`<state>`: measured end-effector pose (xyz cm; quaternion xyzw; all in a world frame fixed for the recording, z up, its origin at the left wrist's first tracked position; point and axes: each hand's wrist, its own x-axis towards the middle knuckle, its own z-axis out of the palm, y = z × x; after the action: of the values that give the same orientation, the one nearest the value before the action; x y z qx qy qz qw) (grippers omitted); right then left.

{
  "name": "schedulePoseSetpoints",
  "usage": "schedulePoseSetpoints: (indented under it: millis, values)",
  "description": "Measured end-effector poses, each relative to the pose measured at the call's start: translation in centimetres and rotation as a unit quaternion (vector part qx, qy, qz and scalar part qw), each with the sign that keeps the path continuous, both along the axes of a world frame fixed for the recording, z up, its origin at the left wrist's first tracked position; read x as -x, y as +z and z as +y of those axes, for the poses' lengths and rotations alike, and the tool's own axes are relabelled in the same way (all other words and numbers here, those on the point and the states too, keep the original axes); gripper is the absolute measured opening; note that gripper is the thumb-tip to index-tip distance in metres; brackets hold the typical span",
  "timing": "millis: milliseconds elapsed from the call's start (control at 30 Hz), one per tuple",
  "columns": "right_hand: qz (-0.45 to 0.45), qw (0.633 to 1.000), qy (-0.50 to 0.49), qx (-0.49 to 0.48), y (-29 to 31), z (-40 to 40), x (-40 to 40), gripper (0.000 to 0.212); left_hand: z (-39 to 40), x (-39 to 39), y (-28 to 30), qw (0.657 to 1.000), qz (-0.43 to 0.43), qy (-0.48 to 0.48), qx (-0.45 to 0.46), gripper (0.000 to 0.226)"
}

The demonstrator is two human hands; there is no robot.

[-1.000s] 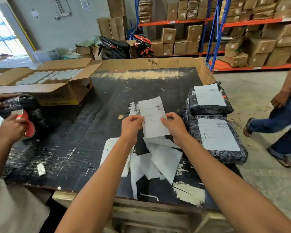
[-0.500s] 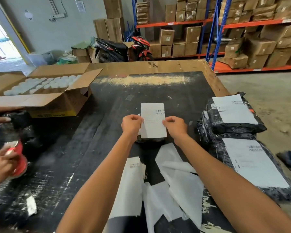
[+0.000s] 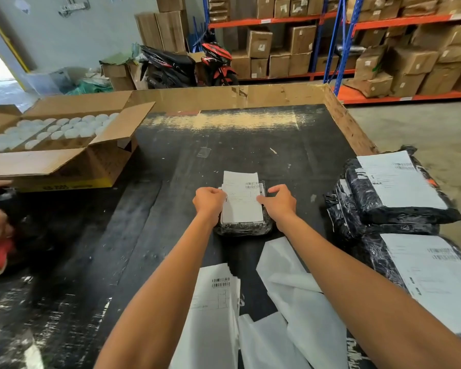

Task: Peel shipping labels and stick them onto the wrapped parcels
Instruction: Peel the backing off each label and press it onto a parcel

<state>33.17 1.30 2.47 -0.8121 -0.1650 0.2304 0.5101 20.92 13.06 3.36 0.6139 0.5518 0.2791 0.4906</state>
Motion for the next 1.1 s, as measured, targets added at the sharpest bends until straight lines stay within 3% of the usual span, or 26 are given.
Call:
schedulePoseSetpoints:
  millis: [367, 700, 833, 933, 1033, 1100]
  values:
    - [-0.056, 0.998, -0.026, 0.025, -0.6, 0.7, 1.1, 0.013, -0.1, 0.1, -0.8, 0.998, 0.022, -0.008, -0.052, 0.018]
    - [-0.174, 0.984, 0.005, 0.034, -1.5, 0.1, 1.7, 0.018, -0.7, -0.3, -0.8, 0.991, 0.065, -0.031, -0.112, 0.013]
    - [-0.173, 0.984, 0.011, 0.043, -1.6, 0.1, 1.3, 0.033, -1.0, -0.3, -0.9, 0.984, 0.092, -0.03, -0.147, 0.009]
    - [-0.179, 0.982, 0.044, 0.047, -1.6, 0.1, 0.7, 0.03, -1.4, -0.4, -1.0, 0.978, 0.118, -0.035, -0.167, 0.002]
    - [-0.218, 0.971, 0.087, 0.033, -1.9, 0.0, 0.2, 0.022, -1.1, -0.2, -1.3, 0.983, 0.108, -0.04, -0.143, 0.057]
    - [-0.248, 0.959, 0.132, 0.033, -2.3, 0.0, -0.3, 0.023, -0.8, 0.1, -1.3, 0.978, 0.101, -0.059, -0.173, 0.068]
